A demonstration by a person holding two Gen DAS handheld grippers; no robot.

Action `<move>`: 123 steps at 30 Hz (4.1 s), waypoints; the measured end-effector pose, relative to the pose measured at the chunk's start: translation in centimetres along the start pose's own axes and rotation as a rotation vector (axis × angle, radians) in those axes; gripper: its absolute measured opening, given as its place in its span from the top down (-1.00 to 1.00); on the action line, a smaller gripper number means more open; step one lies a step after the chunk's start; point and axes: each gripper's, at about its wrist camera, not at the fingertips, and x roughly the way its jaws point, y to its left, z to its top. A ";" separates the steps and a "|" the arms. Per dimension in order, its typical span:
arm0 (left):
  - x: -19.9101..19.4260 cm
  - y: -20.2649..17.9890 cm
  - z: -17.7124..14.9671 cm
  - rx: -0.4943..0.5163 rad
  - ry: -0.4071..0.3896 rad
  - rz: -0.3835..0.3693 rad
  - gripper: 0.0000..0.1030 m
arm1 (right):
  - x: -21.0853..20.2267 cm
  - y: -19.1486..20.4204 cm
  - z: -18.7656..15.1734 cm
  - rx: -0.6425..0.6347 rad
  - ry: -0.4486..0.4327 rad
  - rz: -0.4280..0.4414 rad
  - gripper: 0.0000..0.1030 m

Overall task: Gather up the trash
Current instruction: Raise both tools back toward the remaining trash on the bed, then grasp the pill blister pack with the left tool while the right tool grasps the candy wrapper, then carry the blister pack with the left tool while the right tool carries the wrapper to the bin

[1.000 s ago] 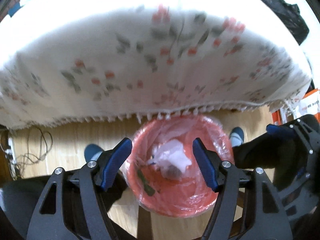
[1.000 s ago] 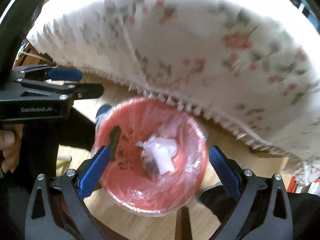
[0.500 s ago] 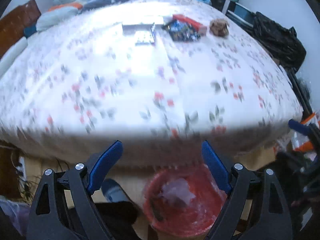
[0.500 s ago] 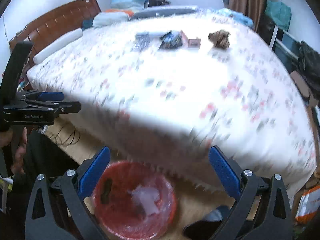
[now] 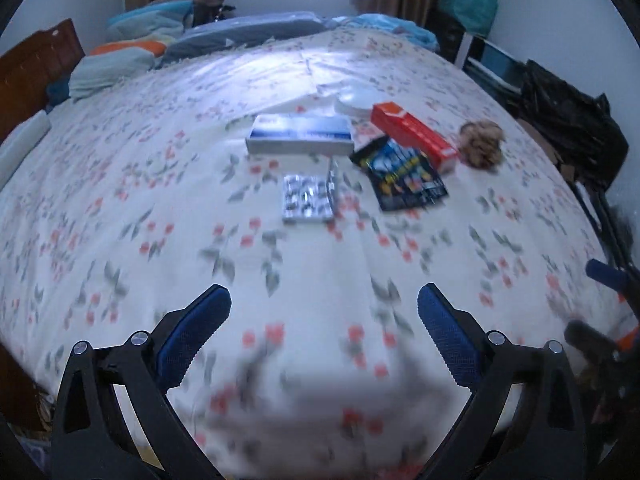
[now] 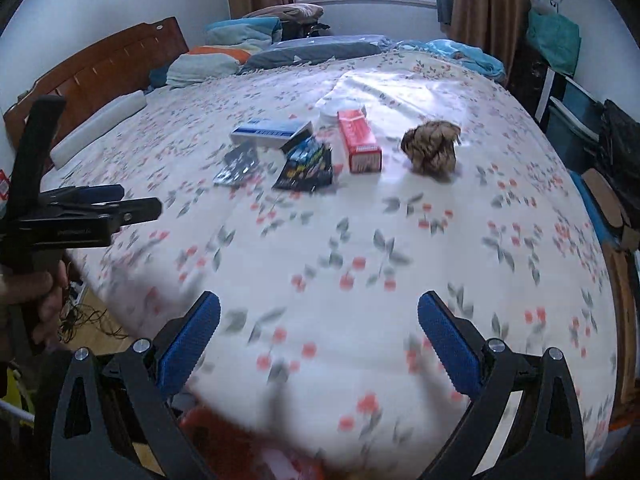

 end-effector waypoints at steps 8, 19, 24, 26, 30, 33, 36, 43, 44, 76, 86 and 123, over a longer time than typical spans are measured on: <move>6.0 0.1 4.1 -0.009 0.001 -0.015 -0.62 | 4.6 -0.8 3.0 0.009 0.007 0.008 -0.90; 10.0 -0.1 5.6 0.006 0.020 -0.038 -0.09 | 8.3 -0.8 4.8 0.006 0.017 0.022 -0.90; 10.7 -0.2 5.8 0.015 0.021 -0.053 0.30 | 9.4 -0.5 5.5 0.002 0.015 0.029 -0.90; 10.8 -0.3 5.8 0.022 0.026 -0.062 0.73 | 9.9 -0.4 5.8 0.001 0.014 0.033 -0.90; 10.9 -0.4 5.7 0.037 0.026 -0.068 0.75 | 11.8 0.0 7.0 0.003 0.030 0.050 -0.88; 10.6 -0.1 5.5 0.037 0.026 -0.068 0.75 | 13.8 0.5 8.1 -0.007 0.051 0.043 -0.83; 10.4 0.4 5.5 0.028 0.027 -0.067 0.75 | 15.6 0.7 8.9 -0.004 0.076 0.045 -0.67; 10.7 1.0 5.4 0.017 0.034 -0.072 0.74 | 17.4 1.1 9.8 -0.007 0.093 0.038 -0.17; 10.7 1.0 5.3 0.017 0.033 -0.072 0.75 | 17.4 1.2 9.9 -0.007 0.093 0.041 -0.02; 0.5 -4.4 -2.4 0.092 0.014 -0.160 0.75 | 1.8 2.6 1.0 -0.014 -0.014 0.114 0.92; -6.5 -5.8 -8.6 0.134 0.025 -0.183 0.75 | -5.3 4.8 -4.9 -0.052 -0.002 0.124 0.92; 6.1 -7.7 -30.3 0.144 0.609 -0.169 0.74 | 6.4 9.3 -26.6 -0.145 0.554 0.114 0.92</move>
